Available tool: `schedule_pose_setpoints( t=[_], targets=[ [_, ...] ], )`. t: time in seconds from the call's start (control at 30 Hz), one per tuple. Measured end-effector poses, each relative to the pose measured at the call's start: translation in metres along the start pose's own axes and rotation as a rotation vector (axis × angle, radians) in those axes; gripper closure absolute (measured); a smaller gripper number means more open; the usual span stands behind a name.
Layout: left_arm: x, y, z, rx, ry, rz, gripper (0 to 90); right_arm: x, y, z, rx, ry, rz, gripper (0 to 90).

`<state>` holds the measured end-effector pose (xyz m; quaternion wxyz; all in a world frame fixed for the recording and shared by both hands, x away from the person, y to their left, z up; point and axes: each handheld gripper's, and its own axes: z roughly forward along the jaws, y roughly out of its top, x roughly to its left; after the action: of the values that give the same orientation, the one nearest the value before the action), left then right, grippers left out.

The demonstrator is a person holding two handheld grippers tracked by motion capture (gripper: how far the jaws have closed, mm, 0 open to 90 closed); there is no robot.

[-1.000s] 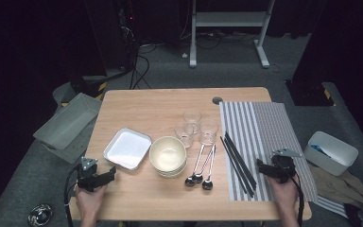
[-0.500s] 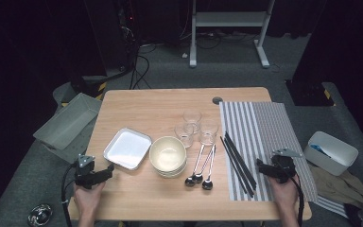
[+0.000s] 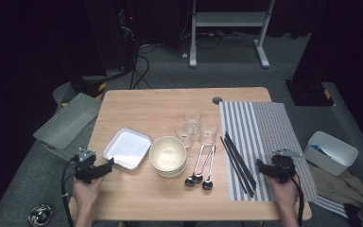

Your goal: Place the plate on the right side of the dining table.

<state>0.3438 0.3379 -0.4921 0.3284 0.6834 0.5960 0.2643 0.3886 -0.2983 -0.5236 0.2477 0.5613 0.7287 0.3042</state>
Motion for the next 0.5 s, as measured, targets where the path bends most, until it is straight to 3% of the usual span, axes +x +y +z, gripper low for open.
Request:
schedule_pose_setpoints(
  t=[0.27, 0.5],
  targets=[
    [0.000, 0.014, 0.002, 0.015, -0.006, 0.030, 20.4, 0.000, 0.000, 0.000, 0.000, 0.000, 0.000, 22.0],
    [0.002, 0.023, 0.005, 0.024, -0.016, 0.038, 24.1, 0.000, 0.000, 0.000, 0.000, 0.000, 0.000, 22.0]
  ],
)
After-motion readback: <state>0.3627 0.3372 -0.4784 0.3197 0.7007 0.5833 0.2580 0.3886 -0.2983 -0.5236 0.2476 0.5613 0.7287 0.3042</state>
